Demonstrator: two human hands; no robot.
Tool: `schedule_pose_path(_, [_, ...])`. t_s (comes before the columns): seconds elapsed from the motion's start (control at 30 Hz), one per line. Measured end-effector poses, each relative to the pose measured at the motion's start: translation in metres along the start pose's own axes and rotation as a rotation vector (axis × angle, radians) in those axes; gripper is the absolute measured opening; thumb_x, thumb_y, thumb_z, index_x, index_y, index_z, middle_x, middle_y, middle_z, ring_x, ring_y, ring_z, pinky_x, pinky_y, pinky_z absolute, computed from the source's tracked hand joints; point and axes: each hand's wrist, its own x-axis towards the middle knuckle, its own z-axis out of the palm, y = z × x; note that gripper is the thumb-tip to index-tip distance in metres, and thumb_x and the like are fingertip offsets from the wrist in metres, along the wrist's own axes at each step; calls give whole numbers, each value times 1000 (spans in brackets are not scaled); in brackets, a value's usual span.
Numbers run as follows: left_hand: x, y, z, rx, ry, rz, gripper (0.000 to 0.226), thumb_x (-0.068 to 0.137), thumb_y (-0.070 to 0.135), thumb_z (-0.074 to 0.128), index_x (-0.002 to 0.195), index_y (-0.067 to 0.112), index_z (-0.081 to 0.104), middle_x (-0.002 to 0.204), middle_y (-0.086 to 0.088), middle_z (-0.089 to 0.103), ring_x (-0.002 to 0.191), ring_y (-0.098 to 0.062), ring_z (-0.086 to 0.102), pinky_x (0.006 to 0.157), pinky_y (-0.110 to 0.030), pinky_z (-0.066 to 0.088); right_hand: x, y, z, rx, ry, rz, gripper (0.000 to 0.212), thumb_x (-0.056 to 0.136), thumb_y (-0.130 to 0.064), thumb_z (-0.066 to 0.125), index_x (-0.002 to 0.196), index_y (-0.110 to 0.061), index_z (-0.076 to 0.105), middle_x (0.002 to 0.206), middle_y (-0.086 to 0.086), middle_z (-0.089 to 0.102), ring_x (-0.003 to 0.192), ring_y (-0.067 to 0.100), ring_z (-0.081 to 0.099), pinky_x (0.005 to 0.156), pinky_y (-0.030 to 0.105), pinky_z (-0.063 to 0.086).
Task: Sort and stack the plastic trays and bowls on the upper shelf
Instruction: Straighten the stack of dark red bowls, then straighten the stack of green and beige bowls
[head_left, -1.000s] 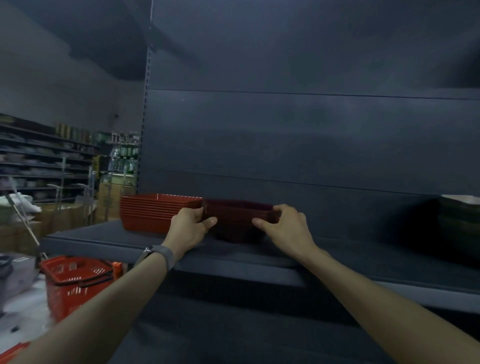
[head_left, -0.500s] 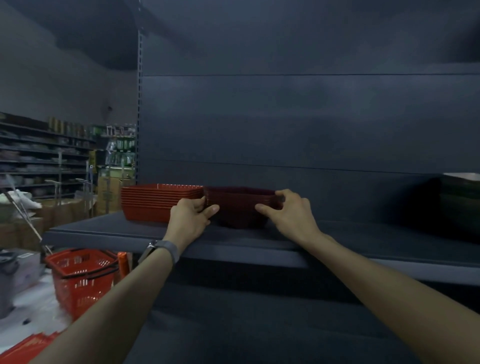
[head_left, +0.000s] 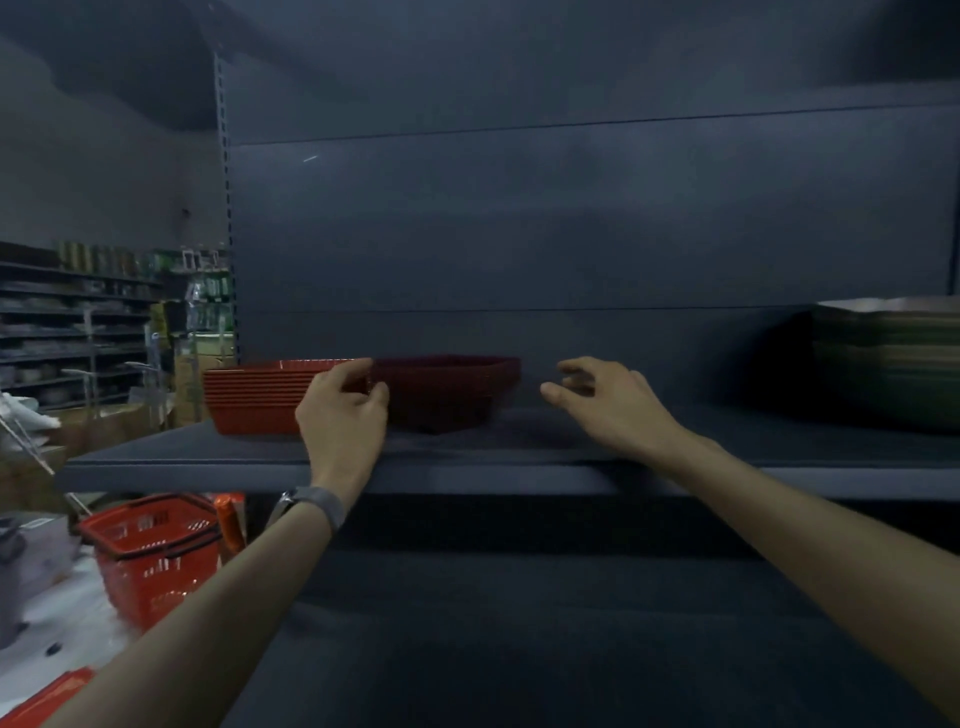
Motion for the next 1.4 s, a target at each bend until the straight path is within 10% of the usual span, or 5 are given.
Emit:
schedule_pose_path(0.33, [-76, 144, 107, -107, -549, 138, 36, 94, 26, 73, 130, 30, 65, 111, 11, 70, 88, 0, 65, 68, -4, 44, -48, 74, -108, -47, 220, 21, 48, 101, -34, 68, 145, -17, 61, 136, 5, 69, 123, 15, 66, 109, 30, 49])
schedule_pose_path(0.63, [-139, 240, 227, -198, -977, 83, 75, 91, 42, 73, 156, 36, 36, 141, -1, 59, 124, -21, 61, 111, -39, 48, -93, 159, -220, -123, 479, 112, 42, 98, -22, 70, 139, -14, 63, 131, 4, 72, 122, 22, 66, 109, 39, 50])
schedule_pose_path(1.0, [-168, 304, 339, -388, -1094, 41, 133, 61, 60, 93, 158, 55, 3, 164, 2, 36, 145, -25, 43, 116, -53, 43, -102, 236, -310, -73, 541, 303, 86, 87, -45, 82, 157, -30, 35, 161, 8, 27, 140, 29, 45, 115, 37, 41])
schedule_pose_path(1.13, [-171, 307, 367, -427, -1121, 53, 159, 37, 68, 98, 155, 59, -9, 165, 2, 32, 148, -23, 38, 120, -55, 38, -86, 260, -325, 20, 460, 353, 123, 71, -69, 84, 164, -38, 7, 168, 9, 29, 147, 35, 43, 121, 48, 38])
schedule_pose_path(1.4, [-176, 293, 395, -556, -1093, 83, 157, 40, 53, 101, 163, 43, 4, 145, 16, 49, 138, -12, 49, 120, -43, 42, -72, 295, -329, 175, 424, 312, 117, 64, -78, 84, 155, -52, 15, 147, 0, 56, 128, 26, 62, 117, 50, 44])
